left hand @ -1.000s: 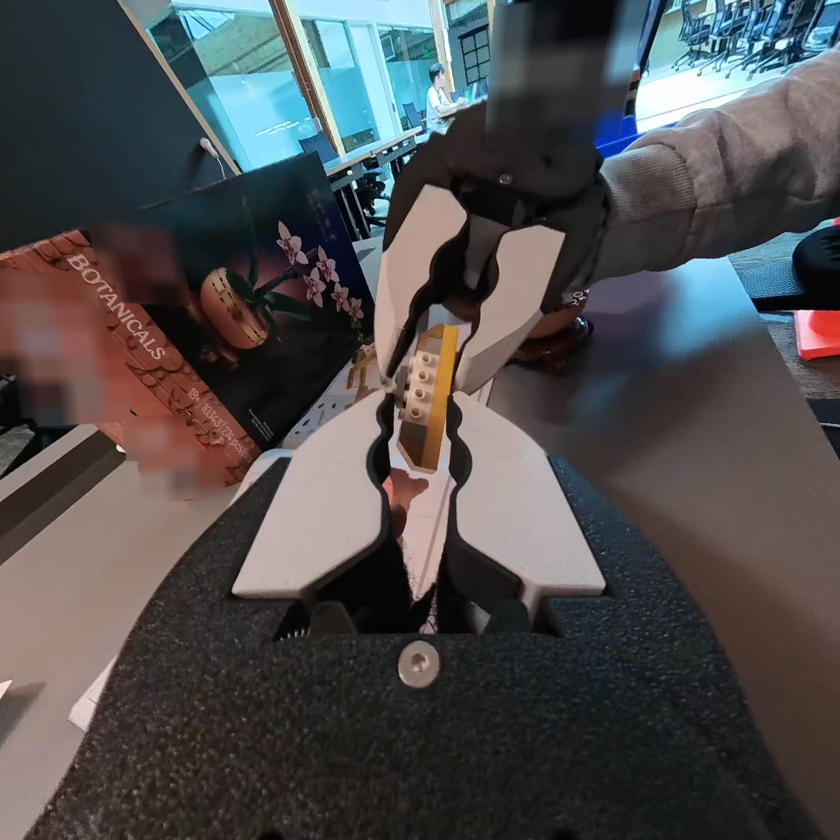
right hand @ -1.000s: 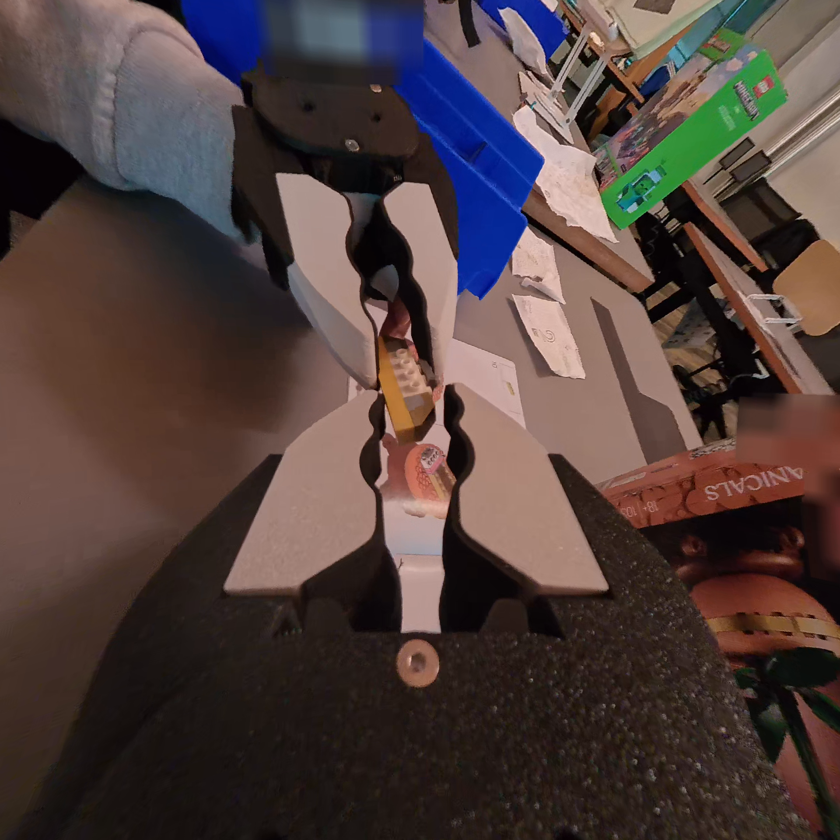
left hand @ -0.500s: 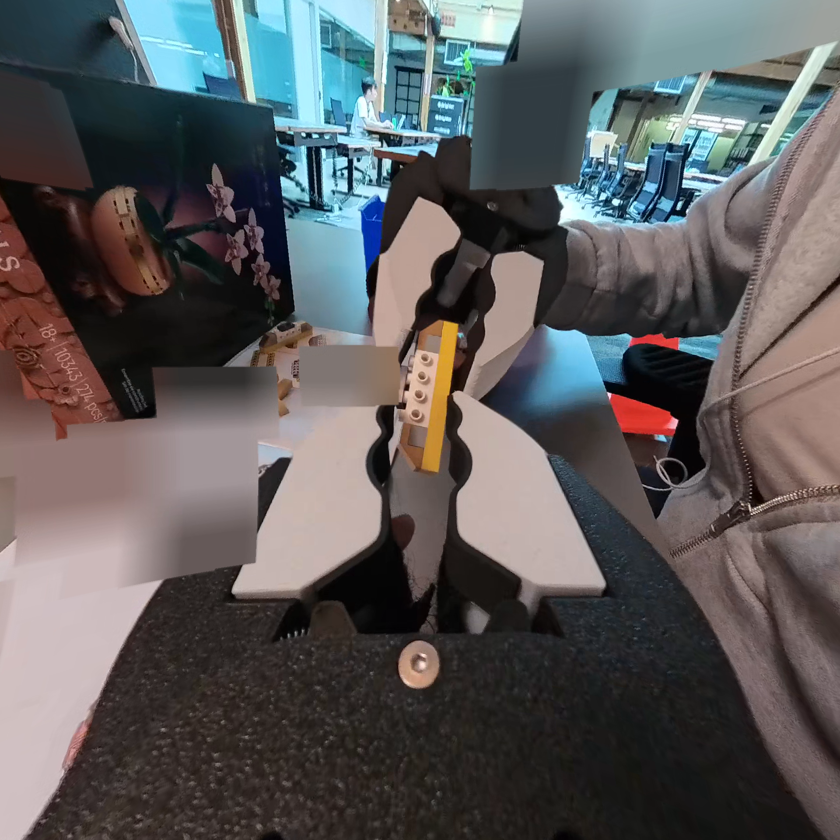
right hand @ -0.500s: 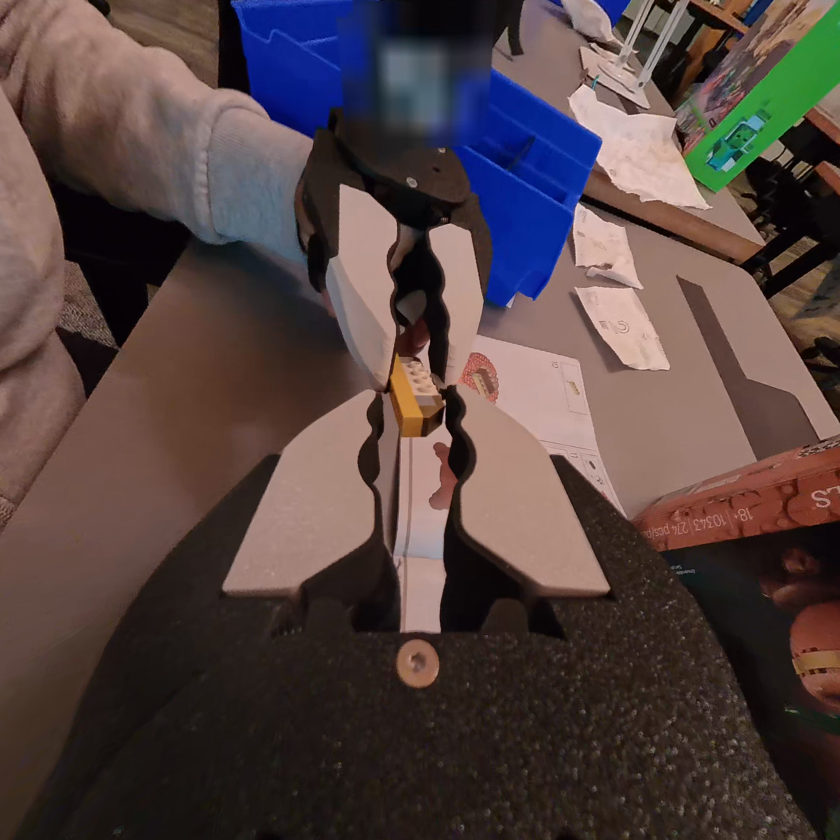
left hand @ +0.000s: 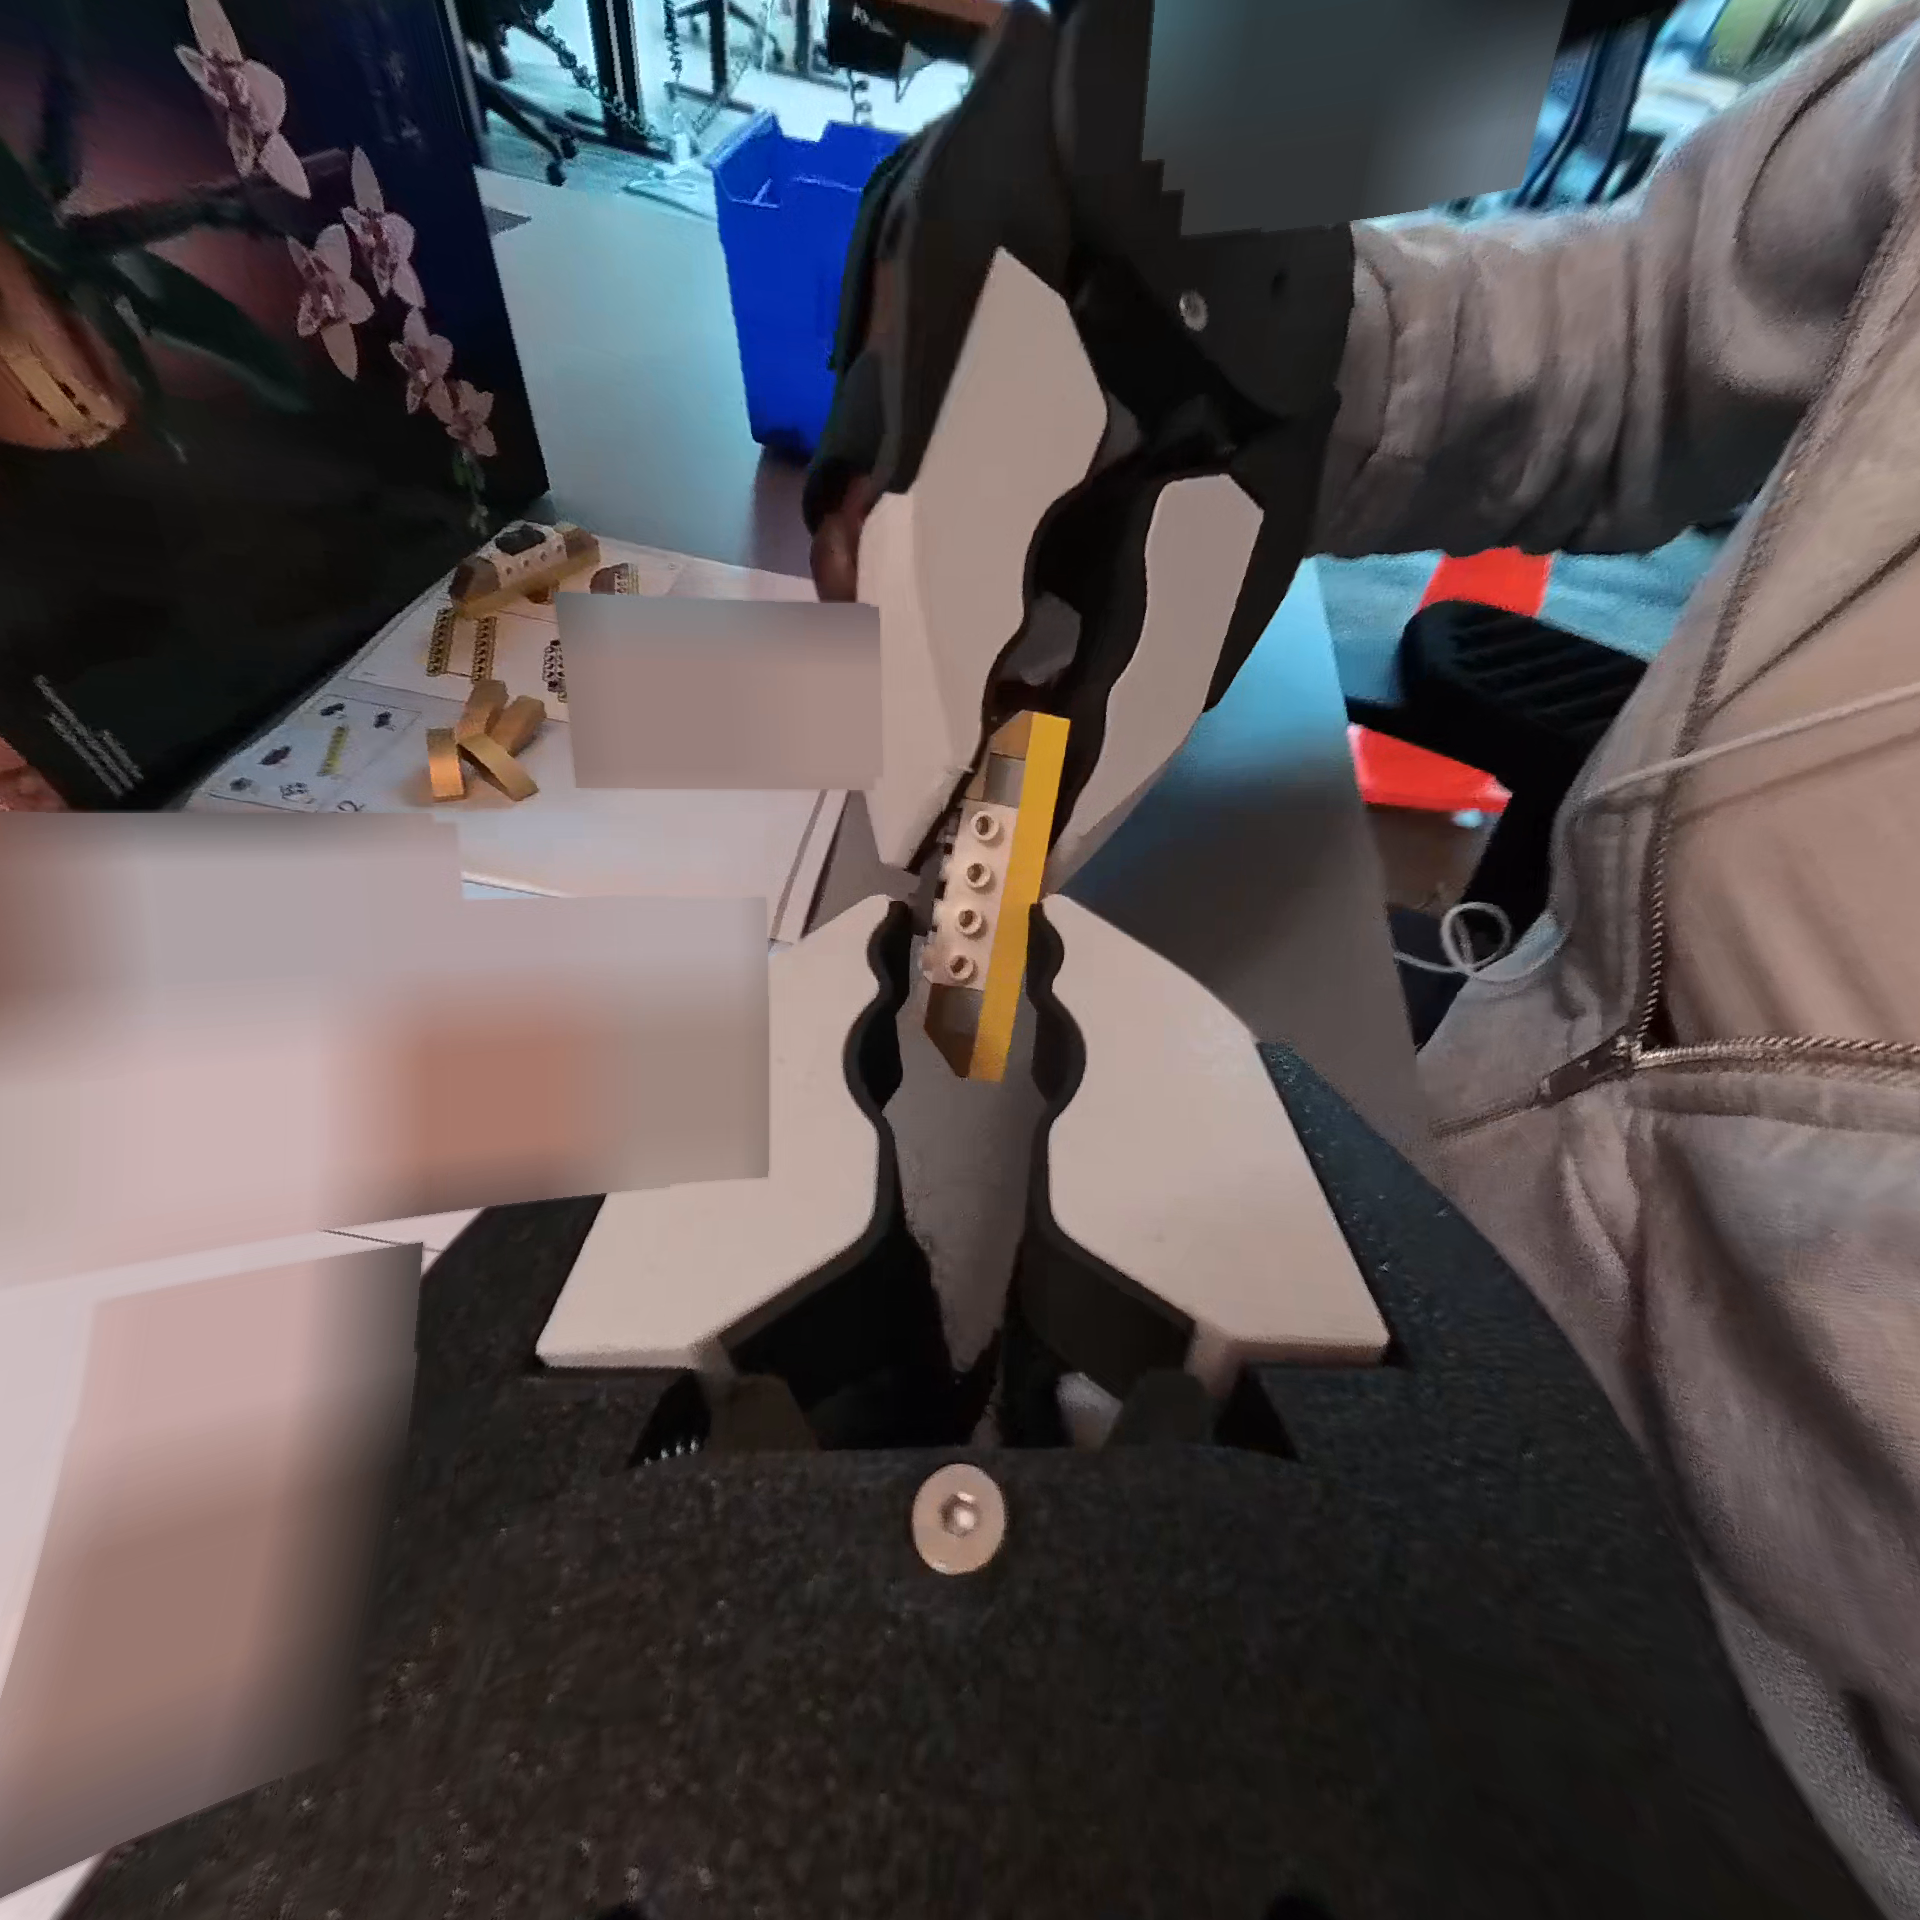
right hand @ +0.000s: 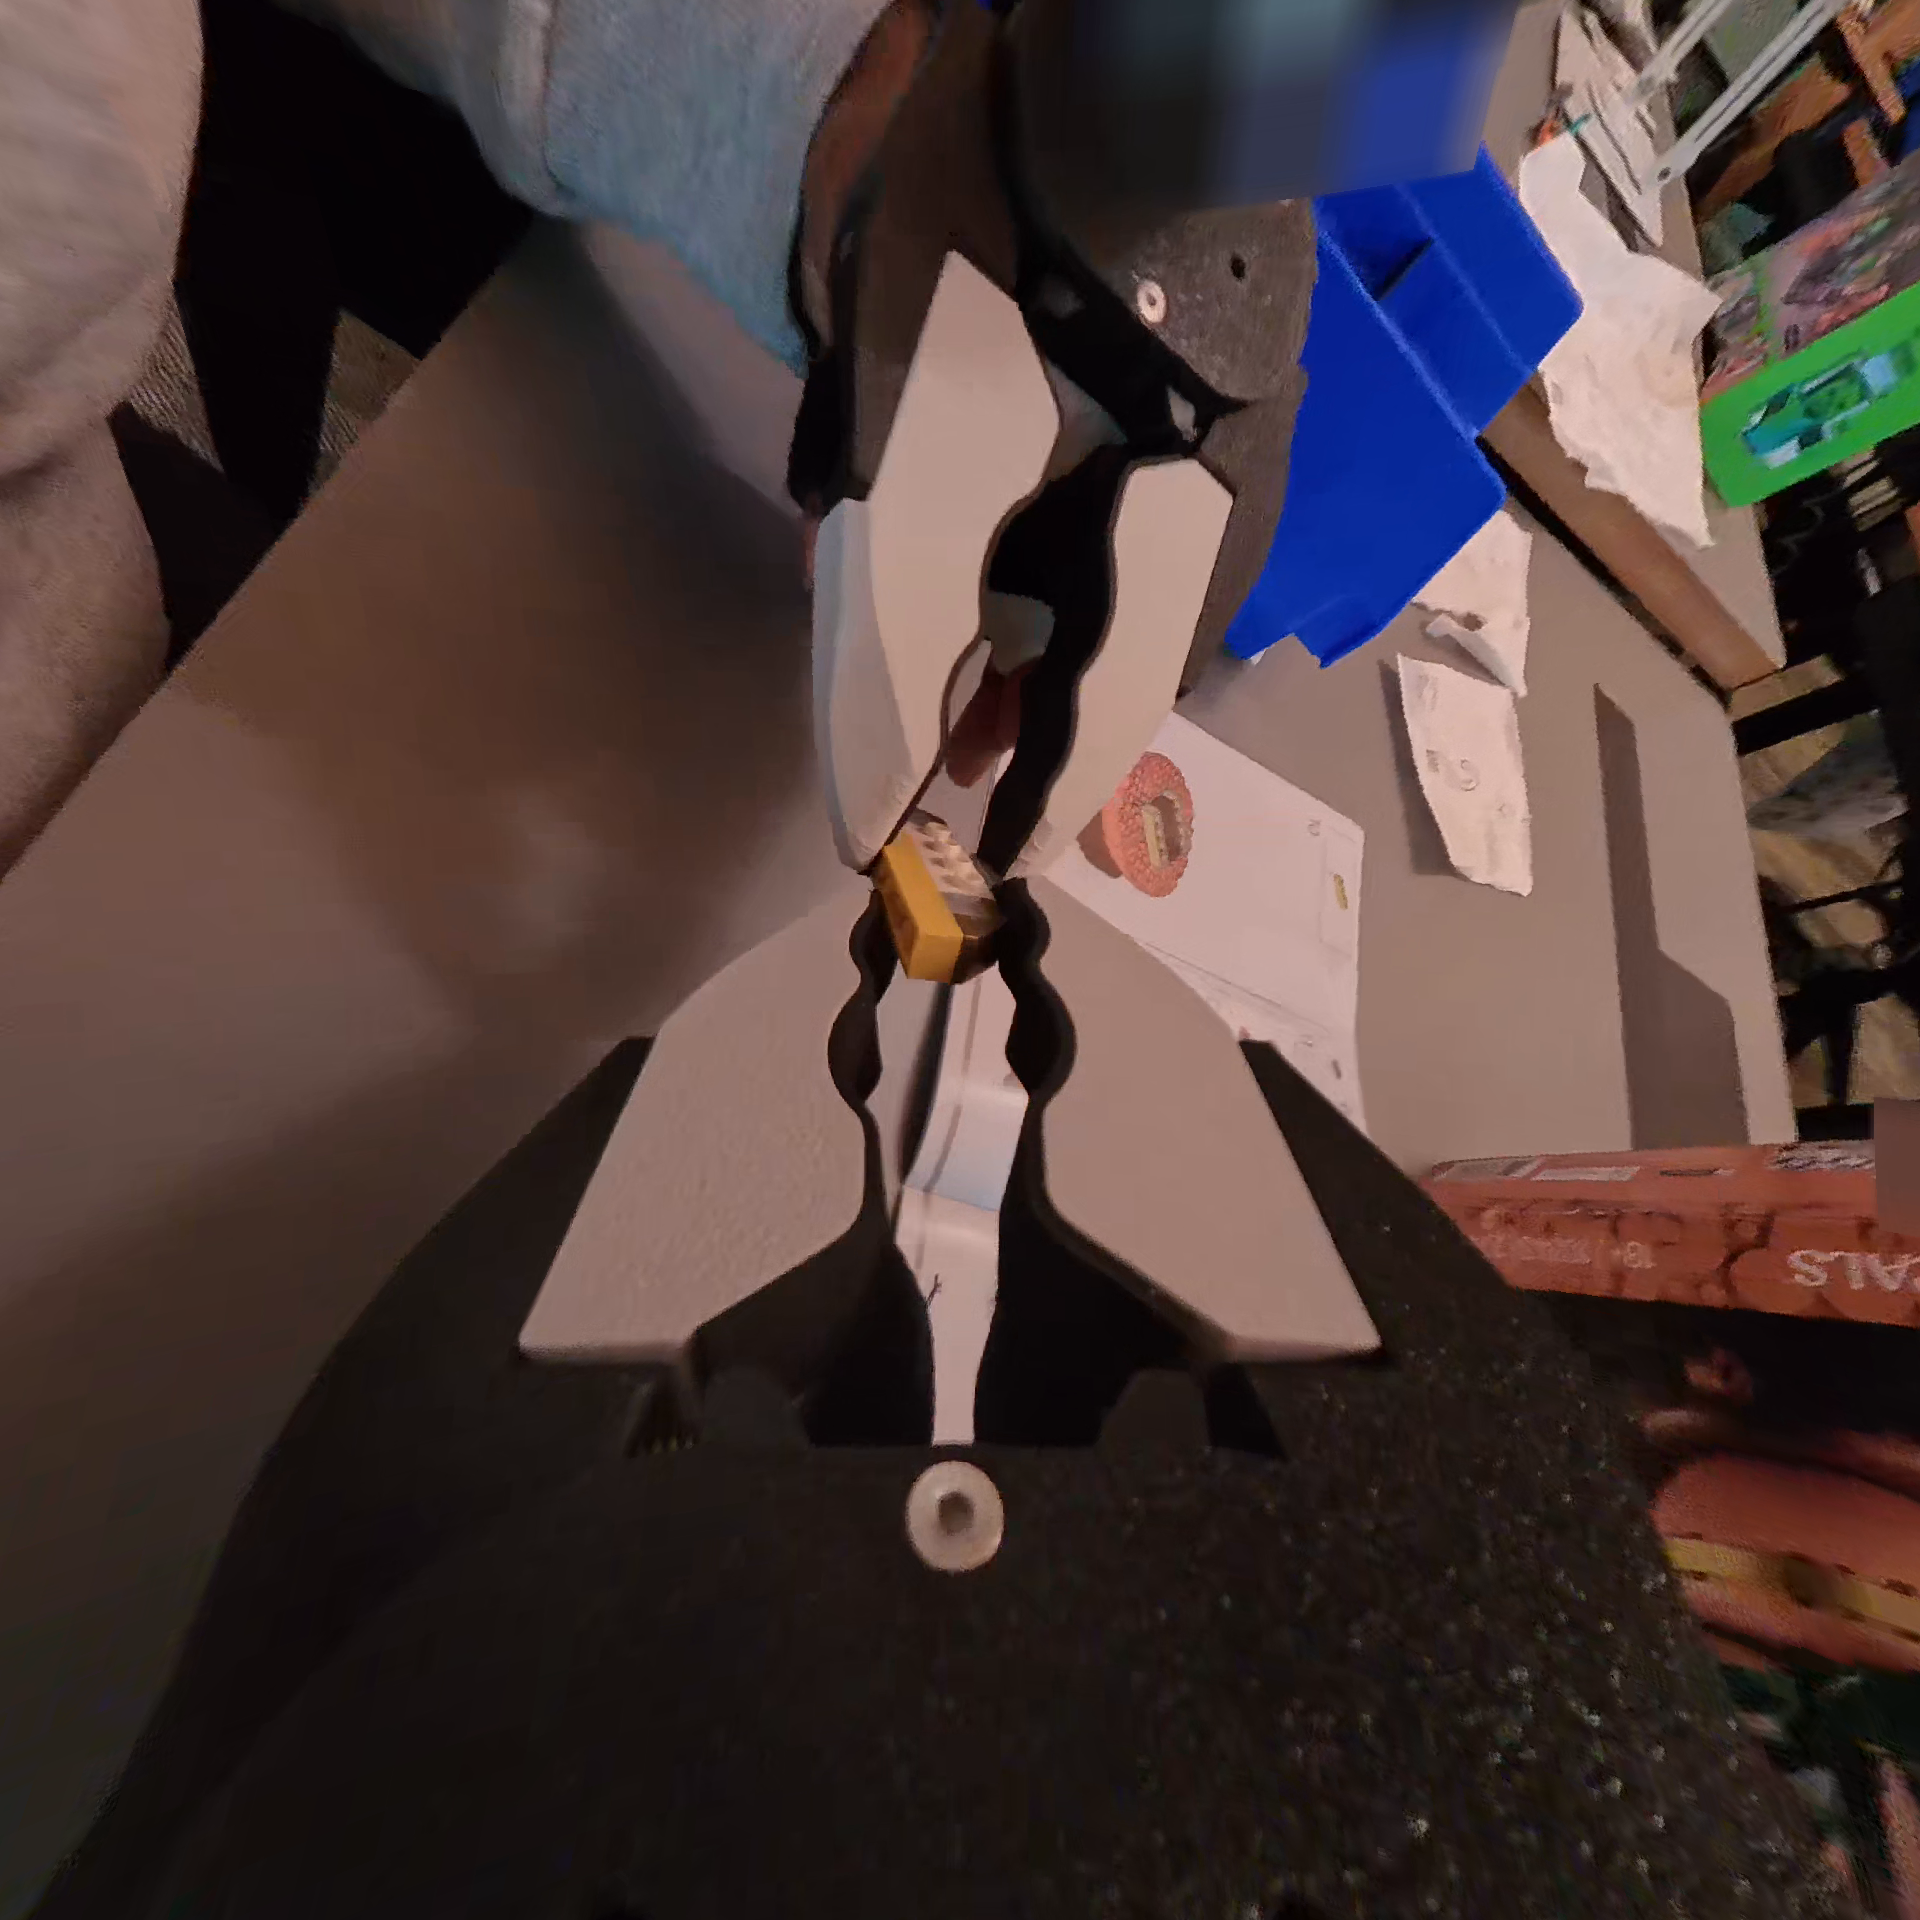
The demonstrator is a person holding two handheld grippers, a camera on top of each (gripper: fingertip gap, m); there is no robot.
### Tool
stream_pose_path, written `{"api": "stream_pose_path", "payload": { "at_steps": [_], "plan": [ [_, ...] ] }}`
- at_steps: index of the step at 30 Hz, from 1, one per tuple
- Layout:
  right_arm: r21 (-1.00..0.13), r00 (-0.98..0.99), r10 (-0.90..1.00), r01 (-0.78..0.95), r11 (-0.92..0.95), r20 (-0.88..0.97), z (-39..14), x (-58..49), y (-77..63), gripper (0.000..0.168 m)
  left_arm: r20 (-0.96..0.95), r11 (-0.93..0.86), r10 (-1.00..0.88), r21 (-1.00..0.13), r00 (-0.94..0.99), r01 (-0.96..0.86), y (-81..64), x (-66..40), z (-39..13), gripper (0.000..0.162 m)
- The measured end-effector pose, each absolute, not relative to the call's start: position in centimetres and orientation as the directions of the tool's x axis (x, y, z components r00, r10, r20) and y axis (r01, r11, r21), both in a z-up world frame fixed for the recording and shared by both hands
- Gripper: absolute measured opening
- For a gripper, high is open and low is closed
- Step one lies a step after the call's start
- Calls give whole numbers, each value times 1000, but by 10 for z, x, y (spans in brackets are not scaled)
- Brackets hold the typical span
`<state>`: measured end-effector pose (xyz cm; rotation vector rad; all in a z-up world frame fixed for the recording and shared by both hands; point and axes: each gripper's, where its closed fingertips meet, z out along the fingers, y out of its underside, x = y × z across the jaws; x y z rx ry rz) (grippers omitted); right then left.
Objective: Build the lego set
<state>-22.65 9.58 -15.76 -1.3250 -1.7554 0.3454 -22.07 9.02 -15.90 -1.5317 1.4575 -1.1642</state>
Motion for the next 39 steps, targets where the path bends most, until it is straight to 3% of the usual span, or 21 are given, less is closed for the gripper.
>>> {"api": "stream_pose_path", "payload": {
  "at_steps": [5,9,14,20,24,30,35,39],
  "plan": [
    [-785,42,931,552,281,363,-146,-226,94,20,18,-7,-999,-948,-31,-317,90,-220,-148,21],
    [-772,45,927,570,283,373,-149,-225,93,20,-85,92,-996,-935,-37,-342,88,-220,-150,21],
    [-808,81,938,535,245,338,-144,-226,92,20,-105,106,-994,-957,-18,-270,87,-220,-142,22],
    [-803,125,947,570,175,296,-153,-228,92,27,-112,112,-994,-944,-19,-311,87,-224,-150,21],
    [-761,85,957,627,166,278,-149,-227,89,33,-271,263,-962,-859,-47,-439,89,-232,-165,21],
    [-692,32,976,710,130,216,-157,-238,84,35,-379,365,-923,-803,-68,-472,89,-235,-159,21],
    [-678,119,980,734,22,161,-161,-240,89,26,-541,493,-838,-687,-79,-534,92,-236,-162,21],
    [-645,115,965,761,67,236,-162,-237,95,14,-610,547,-787,-622,-91,-561,92,-234,-164,21]
  ]
}}
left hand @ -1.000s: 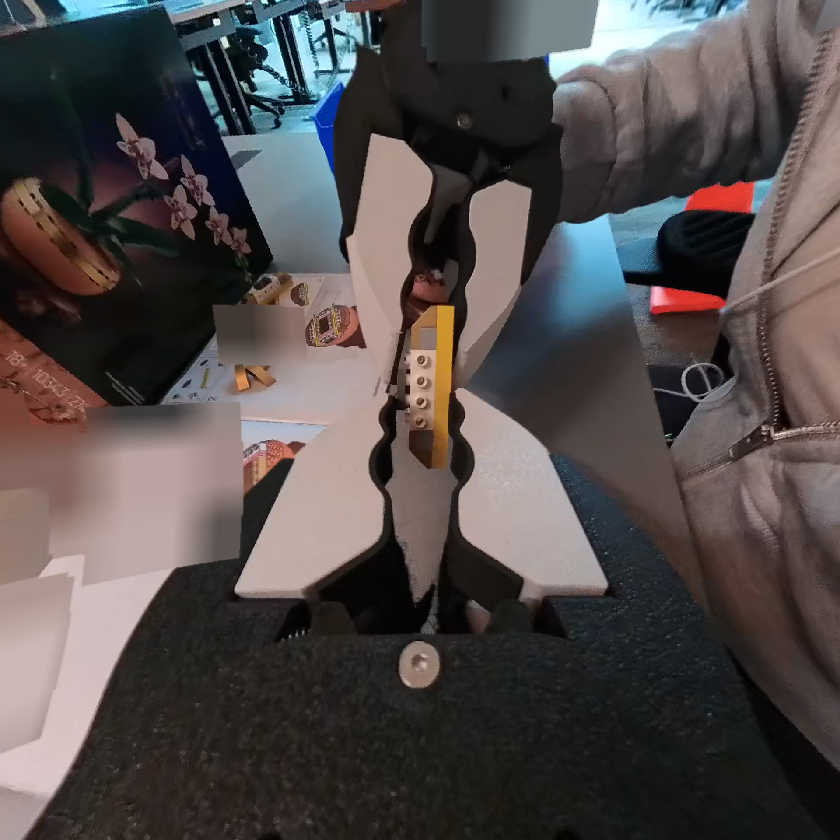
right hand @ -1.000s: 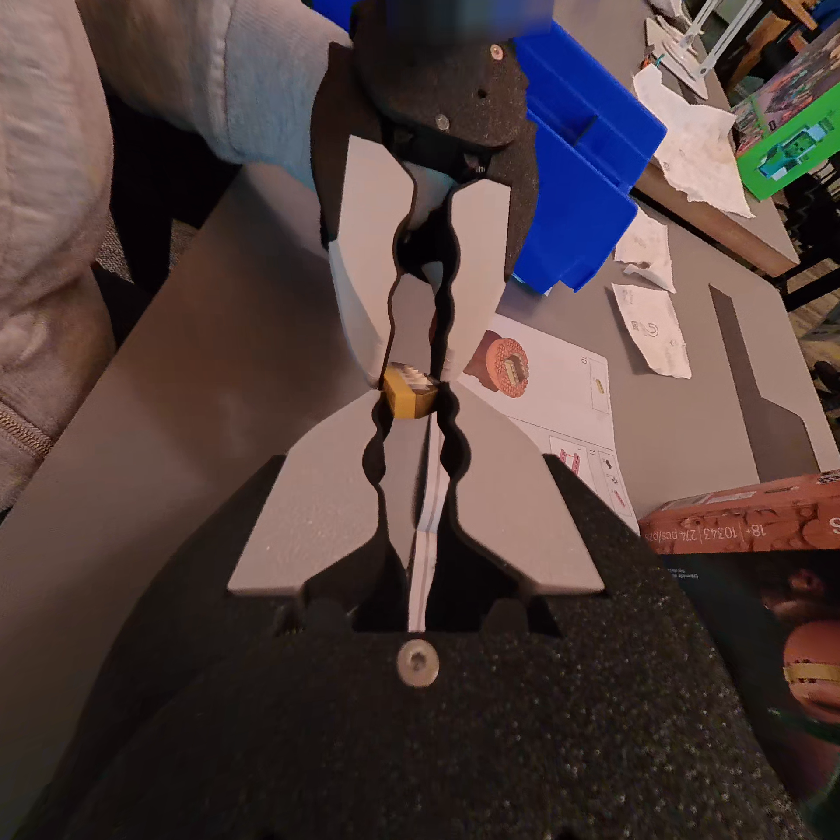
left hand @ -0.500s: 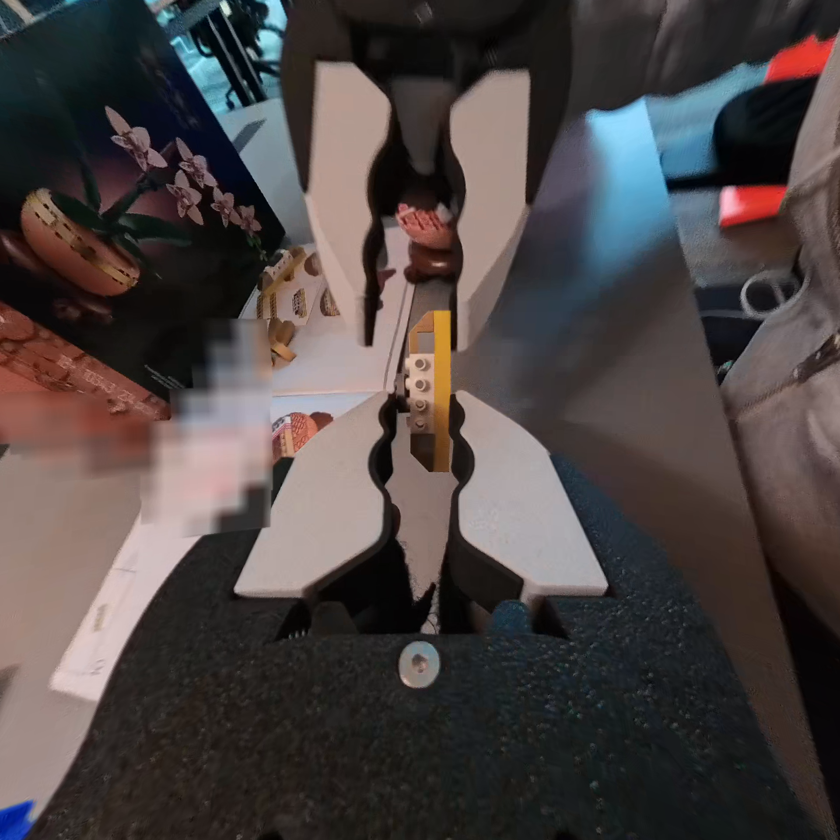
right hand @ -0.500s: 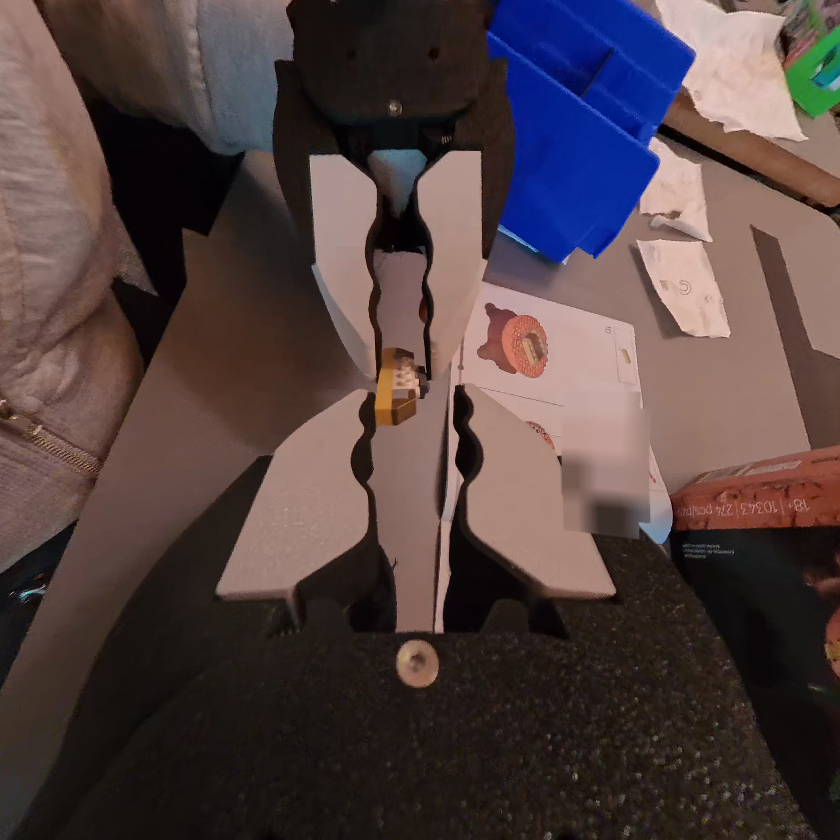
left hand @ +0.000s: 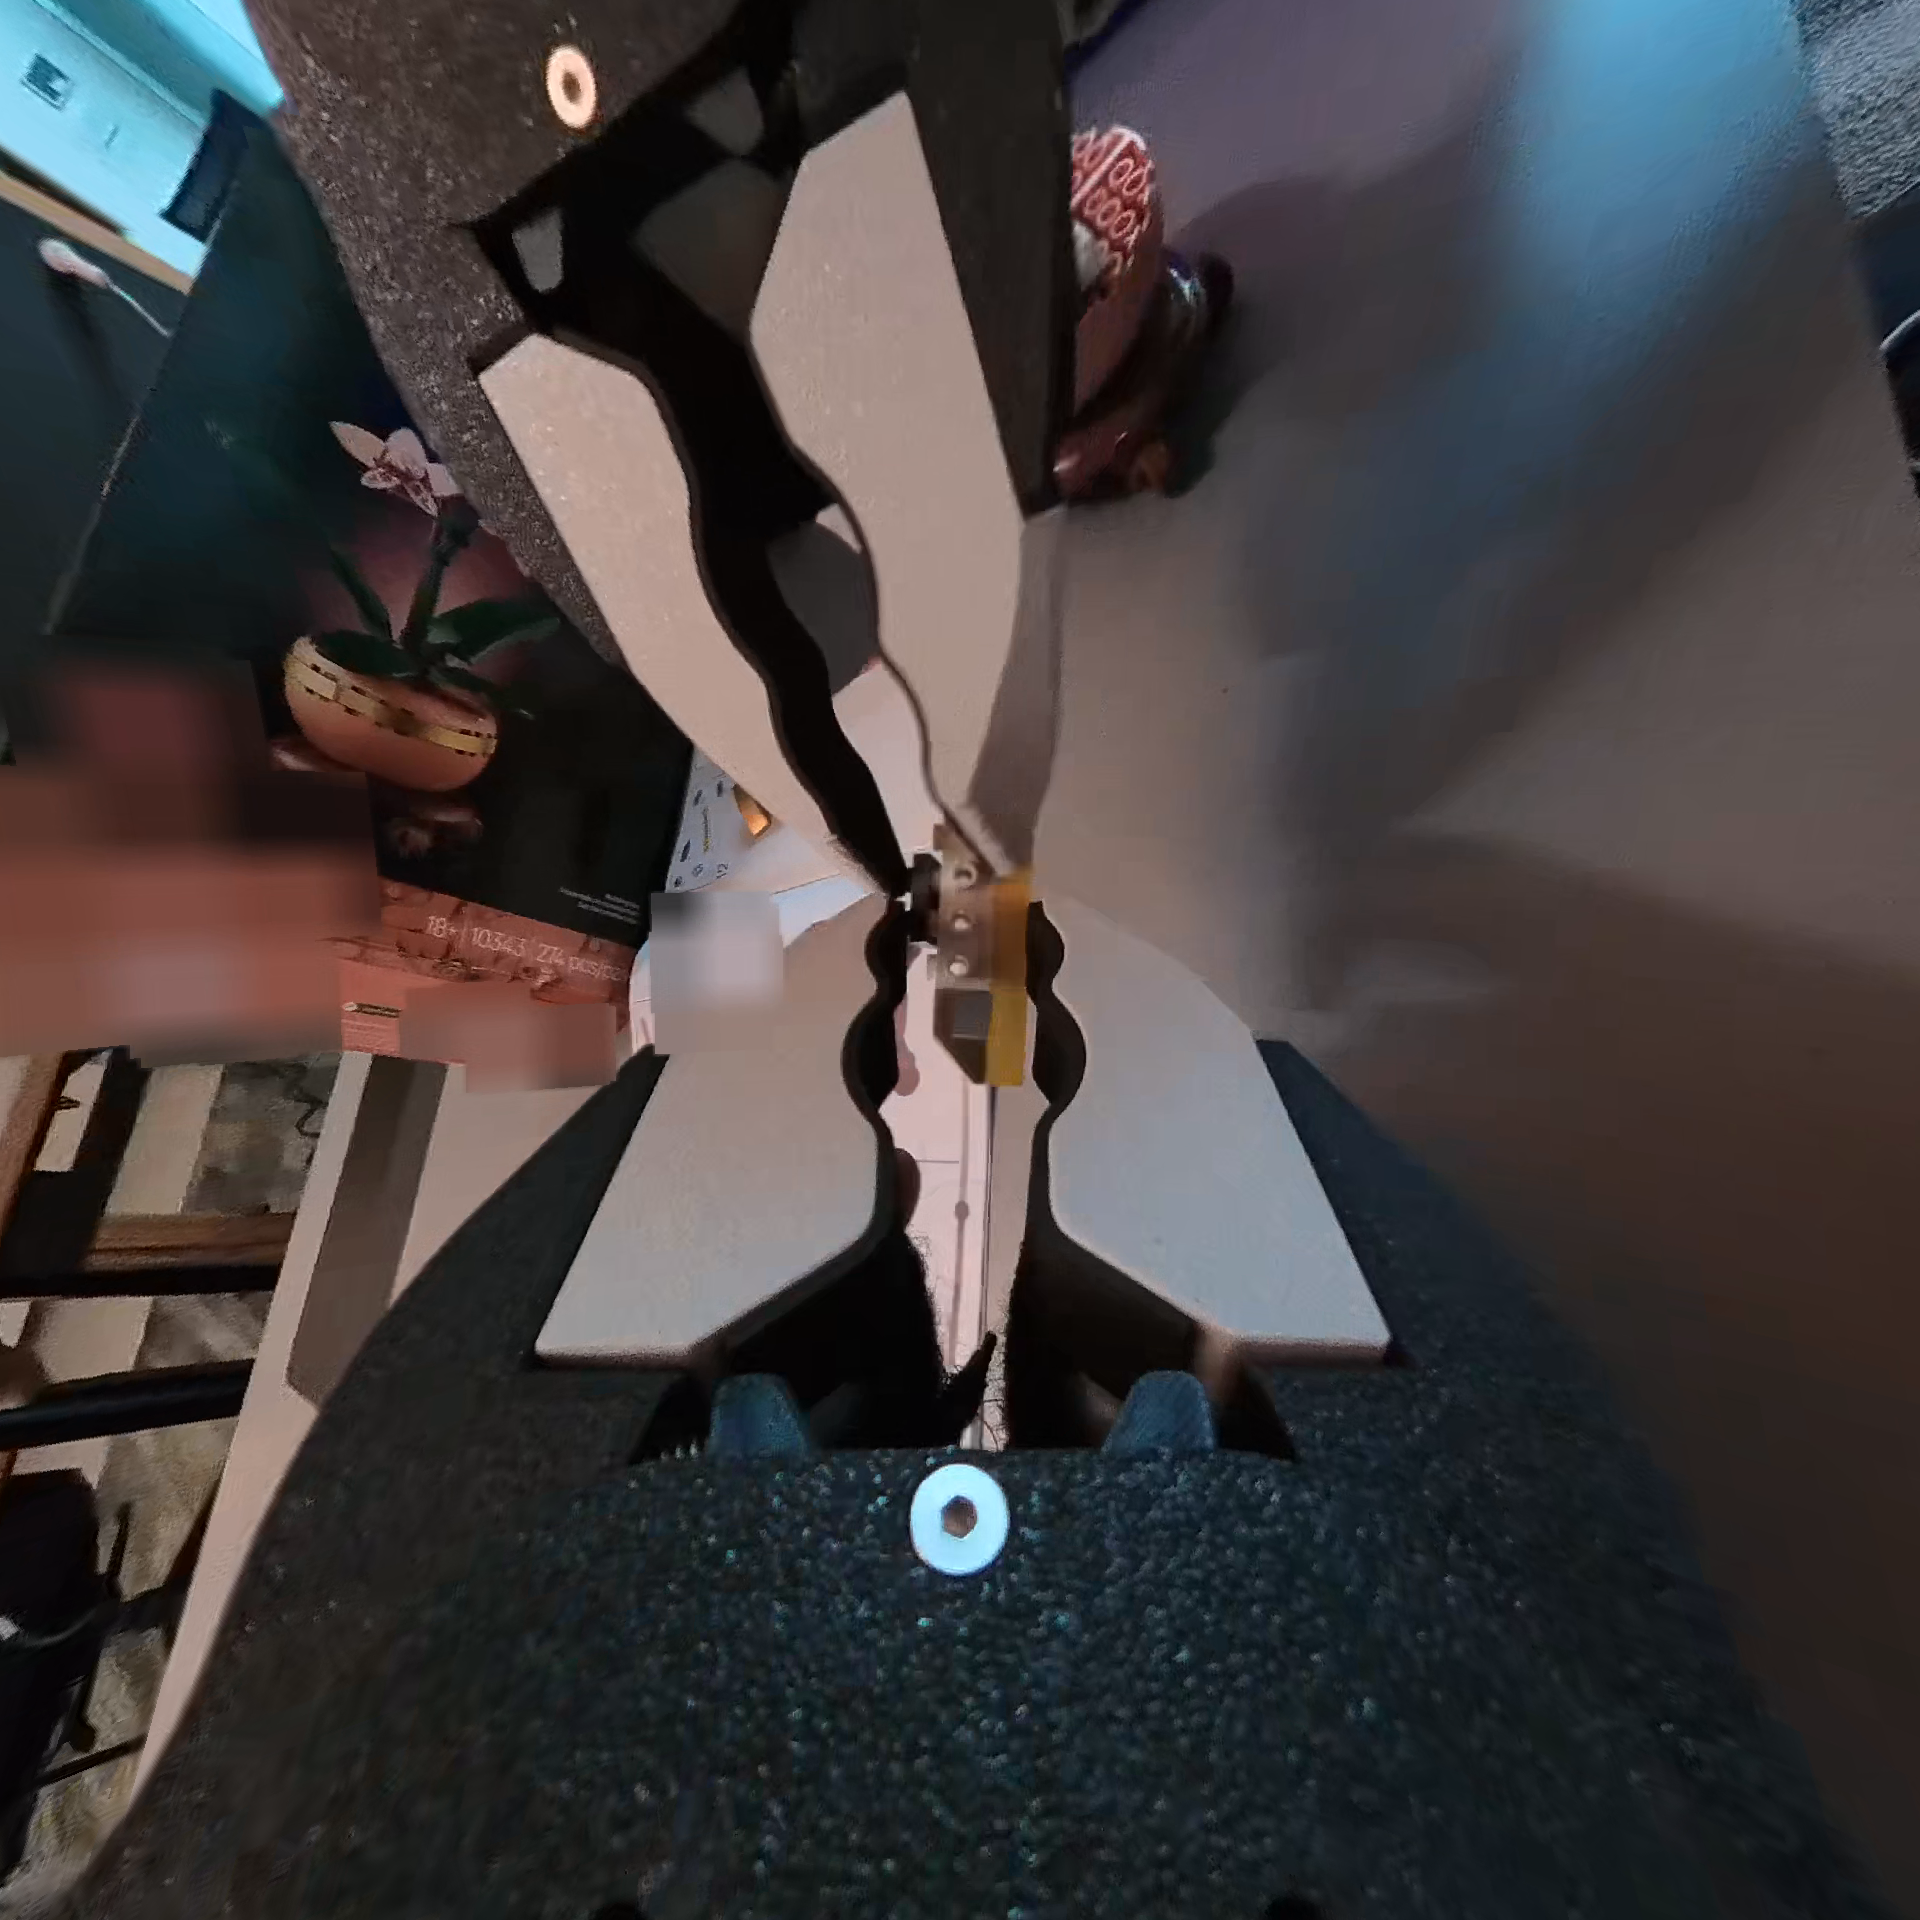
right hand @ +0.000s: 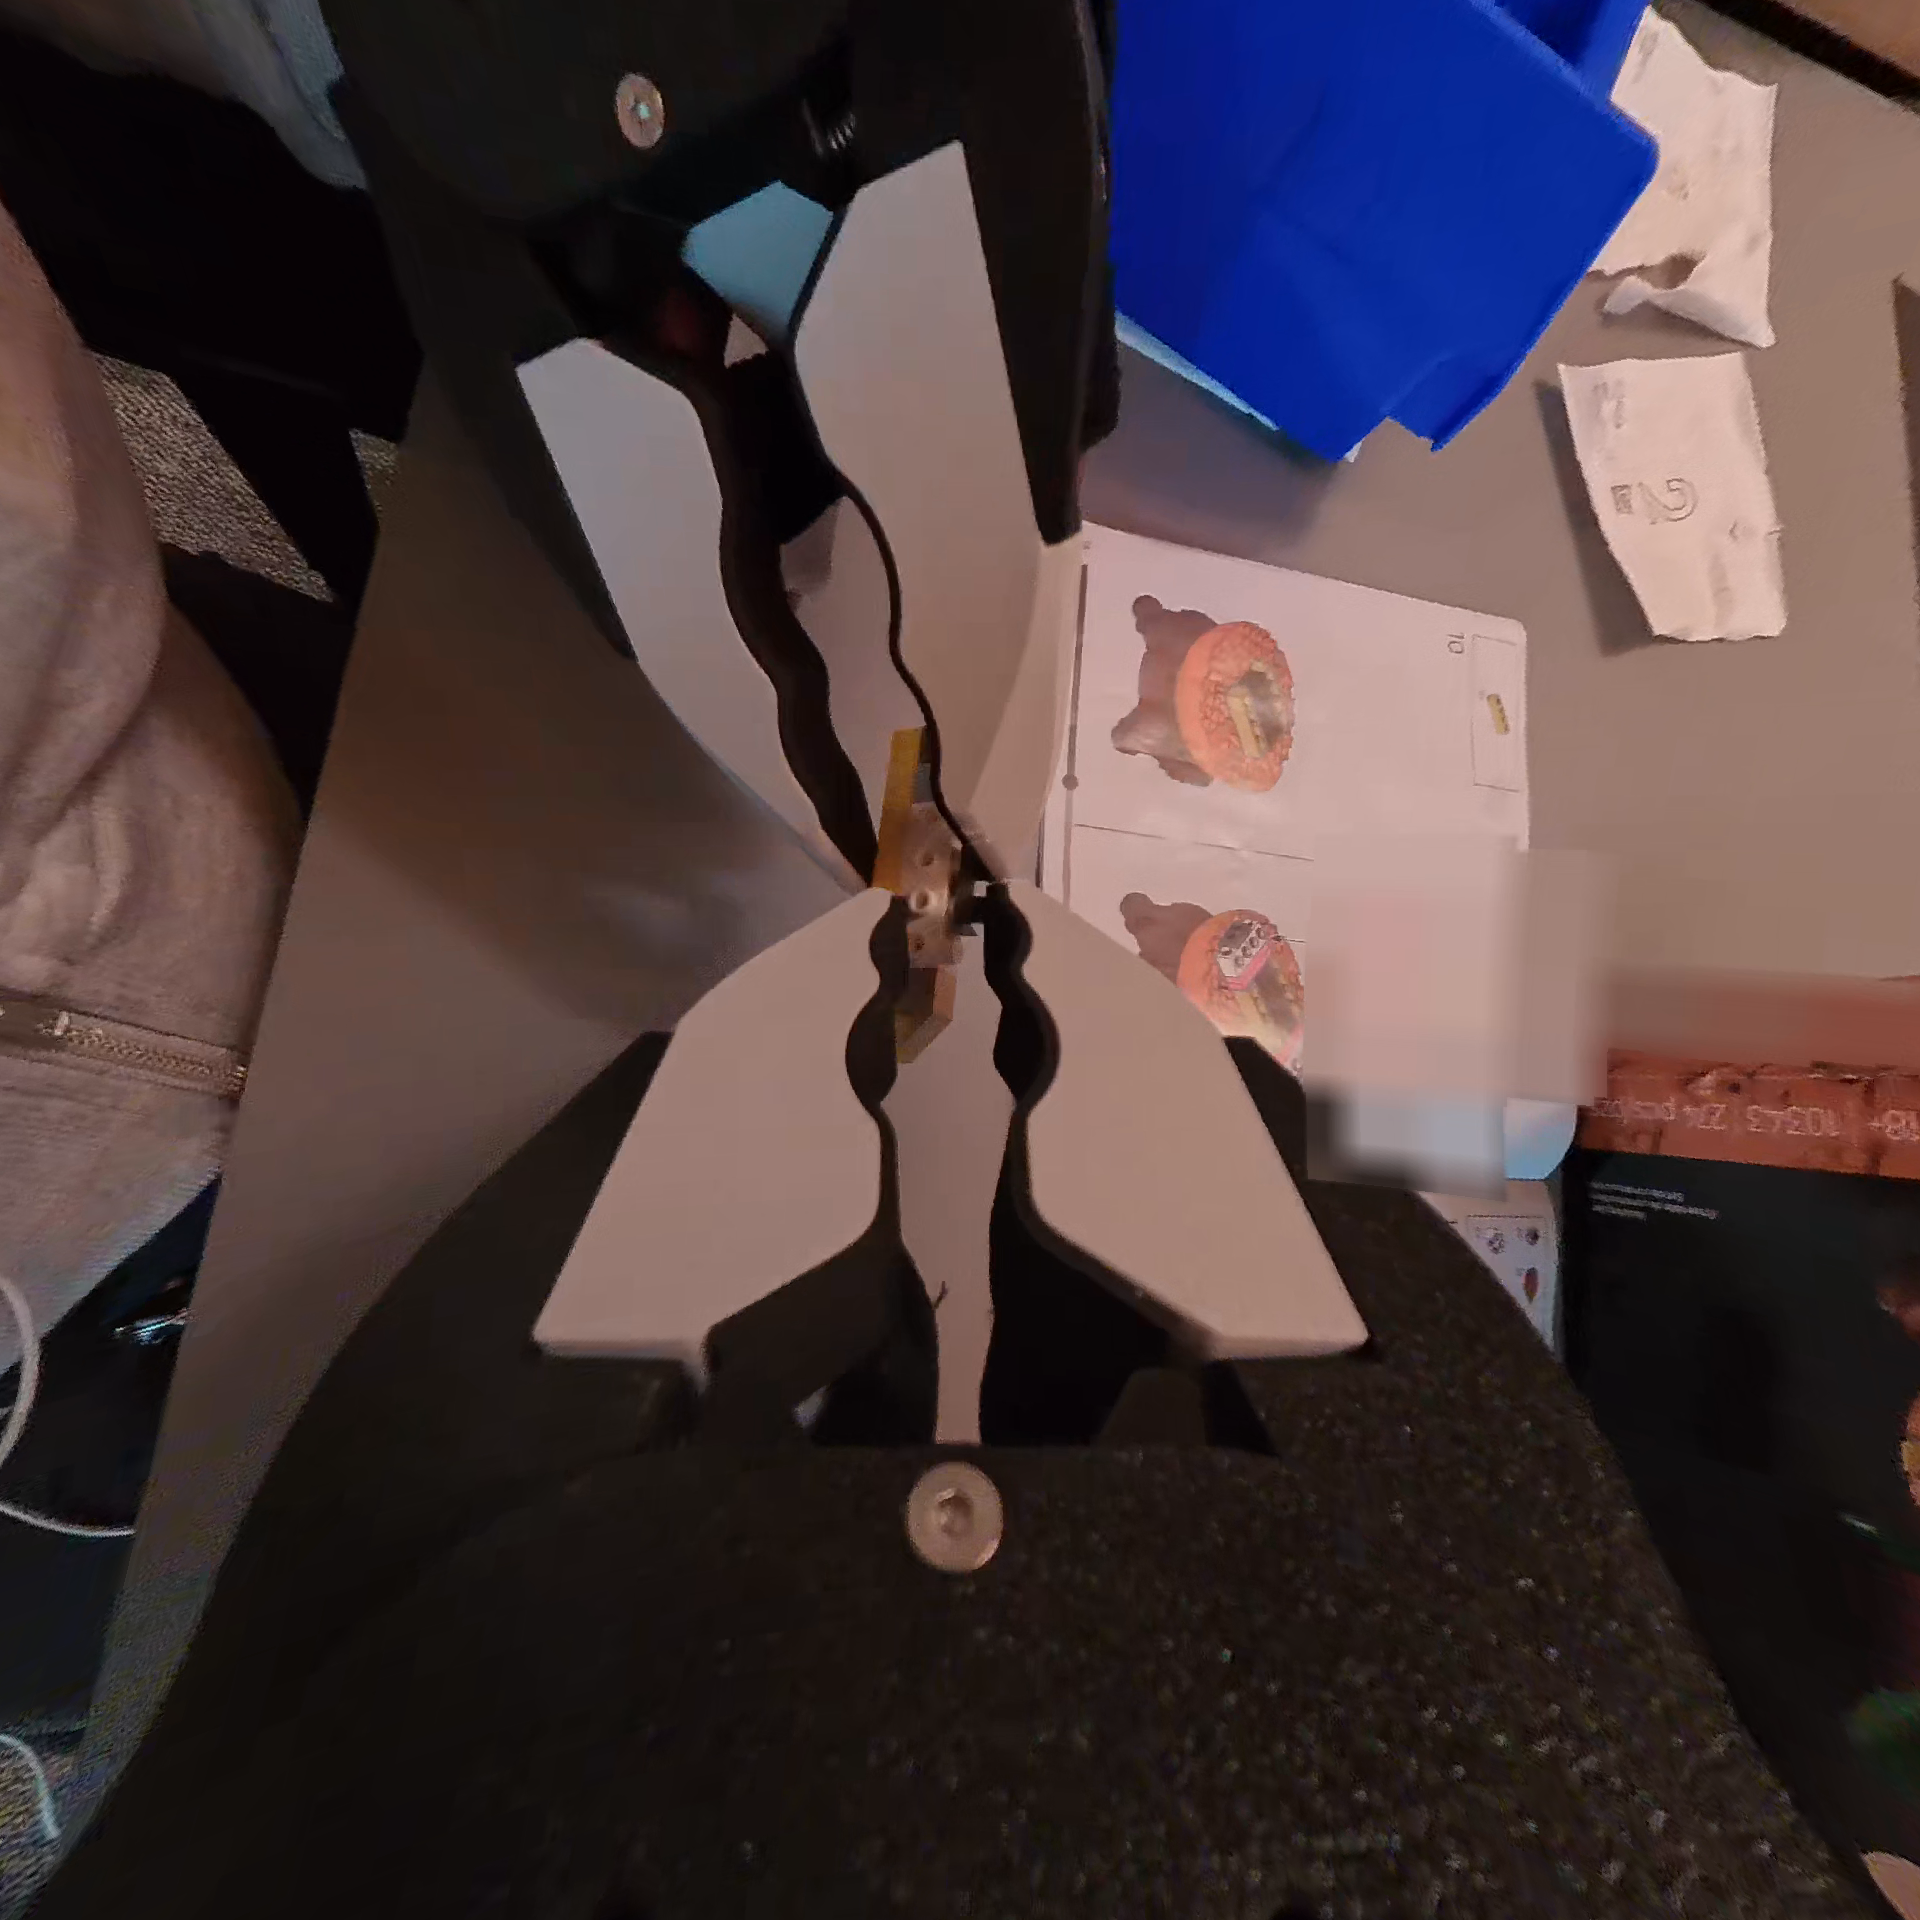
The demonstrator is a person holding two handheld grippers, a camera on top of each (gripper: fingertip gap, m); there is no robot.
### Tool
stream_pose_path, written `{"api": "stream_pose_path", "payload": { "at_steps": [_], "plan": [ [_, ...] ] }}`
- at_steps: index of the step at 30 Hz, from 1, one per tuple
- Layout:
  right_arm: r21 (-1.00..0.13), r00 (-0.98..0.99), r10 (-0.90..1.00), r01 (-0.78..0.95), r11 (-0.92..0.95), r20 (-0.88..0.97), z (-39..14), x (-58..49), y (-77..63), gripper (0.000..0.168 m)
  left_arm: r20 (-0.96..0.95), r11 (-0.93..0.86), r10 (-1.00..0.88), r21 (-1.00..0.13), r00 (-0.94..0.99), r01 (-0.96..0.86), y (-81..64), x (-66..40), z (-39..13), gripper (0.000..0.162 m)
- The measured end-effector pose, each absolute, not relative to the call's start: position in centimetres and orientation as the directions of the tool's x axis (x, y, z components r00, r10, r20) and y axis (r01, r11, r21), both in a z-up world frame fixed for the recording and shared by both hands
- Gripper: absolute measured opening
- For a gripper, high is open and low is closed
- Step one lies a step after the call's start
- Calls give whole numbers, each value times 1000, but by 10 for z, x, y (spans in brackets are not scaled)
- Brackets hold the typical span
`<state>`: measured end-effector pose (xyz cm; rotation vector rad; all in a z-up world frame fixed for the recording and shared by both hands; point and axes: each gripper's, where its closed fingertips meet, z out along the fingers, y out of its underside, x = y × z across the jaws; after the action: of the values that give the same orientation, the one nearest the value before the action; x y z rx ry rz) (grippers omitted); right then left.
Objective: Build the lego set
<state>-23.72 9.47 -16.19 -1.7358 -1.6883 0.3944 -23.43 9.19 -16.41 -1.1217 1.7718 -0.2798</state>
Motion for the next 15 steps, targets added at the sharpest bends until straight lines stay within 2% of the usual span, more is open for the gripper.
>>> {"api": "stream_pose_path", "payload": {
  "at_steps": [5,9,12,15],
  "plan": [
    [-667,94,938,727,164,333,-151,-239,97,12,-531,470,-847,-730,-22,-495,94,-235,-155,22],
    [-602,16,874,731,320,485,-149,-242,97,6,-431,377,-902,-804,14,-461,97,-237,-153,22],
    [-547,0,808,736,399,590,-147,-246,100,13,-346,310,-938,-849,7,-429,97,-241,-153,22],
    [-569,48,818,741,356,574,-143,-242,105,27,-306,276,-952,-867,7,-414,98,-243,-154,22]
  ]
}}
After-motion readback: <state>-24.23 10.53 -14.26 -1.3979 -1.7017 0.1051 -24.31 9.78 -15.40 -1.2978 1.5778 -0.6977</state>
